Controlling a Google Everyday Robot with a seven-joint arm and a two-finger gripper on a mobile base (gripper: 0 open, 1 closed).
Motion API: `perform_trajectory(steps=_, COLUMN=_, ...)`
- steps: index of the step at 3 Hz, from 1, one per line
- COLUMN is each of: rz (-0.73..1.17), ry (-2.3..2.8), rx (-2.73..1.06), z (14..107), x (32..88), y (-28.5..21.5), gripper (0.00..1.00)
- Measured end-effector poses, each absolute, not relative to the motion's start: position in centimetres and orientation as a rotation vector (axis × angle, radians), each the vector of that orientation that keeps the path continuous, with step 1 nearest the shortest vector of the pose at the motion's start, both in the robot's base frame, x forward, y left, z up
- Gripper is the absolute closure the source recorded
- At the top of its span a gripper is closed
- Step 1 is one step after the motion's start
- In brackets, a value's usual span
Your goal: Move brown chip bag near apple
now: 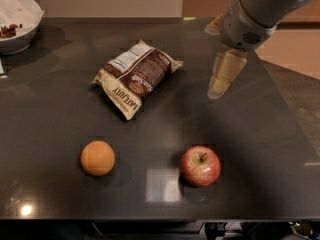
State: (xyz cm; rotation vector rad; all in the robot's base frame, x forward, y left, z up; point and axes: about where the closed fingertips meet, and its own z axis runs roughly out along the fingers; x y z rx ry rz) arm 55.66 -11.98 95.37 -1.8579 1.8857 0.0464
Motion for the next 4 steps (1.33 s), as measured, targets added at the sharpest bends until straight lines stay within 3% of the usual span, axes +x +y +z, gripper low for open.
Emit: perform_trajectory(steps=4, rz=0.205, ry=1.826, rx=-1.873, z=88.9, x=69.0, y=-2.2, gripper=0.00)
